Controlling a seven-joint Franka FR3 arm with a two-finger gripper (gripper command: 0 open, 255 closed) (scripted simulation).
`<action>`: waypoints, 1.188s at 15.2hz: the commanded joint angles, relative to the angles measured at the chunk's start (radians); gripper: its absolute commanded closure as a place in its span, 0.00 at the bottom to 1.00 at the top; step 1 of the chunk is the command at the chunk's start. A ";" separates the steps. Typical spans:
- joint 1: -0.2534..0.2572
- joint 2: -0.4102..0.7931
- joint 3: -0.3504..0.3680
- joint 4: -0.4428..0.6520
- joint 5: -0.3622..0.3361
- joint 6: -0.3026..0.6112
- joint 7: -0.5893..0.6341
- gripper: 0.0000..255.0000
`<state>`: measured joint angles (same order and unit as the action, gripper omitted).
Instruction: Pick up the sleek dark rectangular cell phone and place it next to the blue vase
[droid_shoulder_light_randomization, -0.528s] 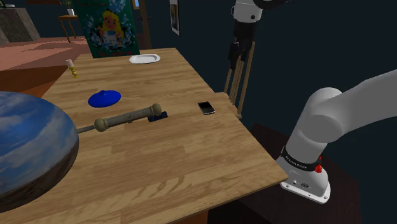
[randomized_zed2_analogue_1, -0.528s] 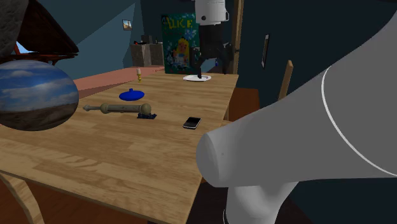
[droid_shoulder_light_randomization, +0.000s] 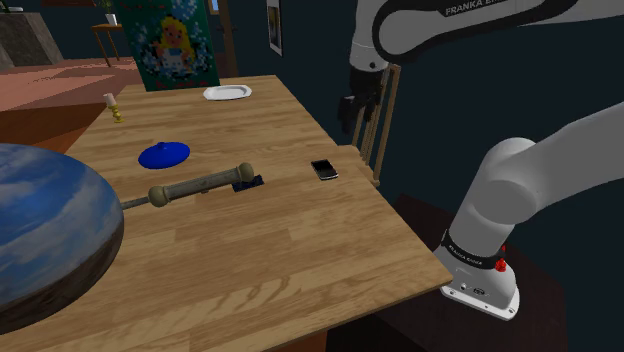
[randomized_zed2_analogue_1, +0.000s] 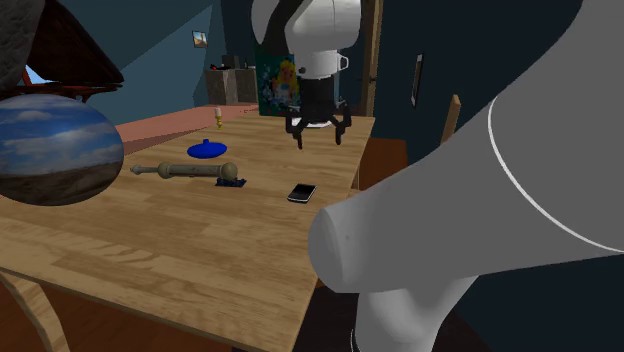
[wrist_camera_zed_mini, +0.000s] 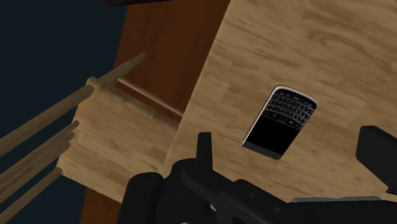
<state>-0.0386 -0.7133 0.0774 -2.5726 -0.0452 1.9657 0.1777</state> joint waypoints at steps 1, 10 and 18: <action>-0.011 0.038 0.019 -0.039 0.009 0.094 0.060 0.00; -0.082 0.332 0.143 -0.097 -0.002 0.509 0.367 0.00; -0.120 0.462 0.168 -0.111 -0.056 0.654 0.428 0.00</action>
<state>-0.1529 -0.2687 0.2430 -2.6811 -0.0923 2.6006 0.5996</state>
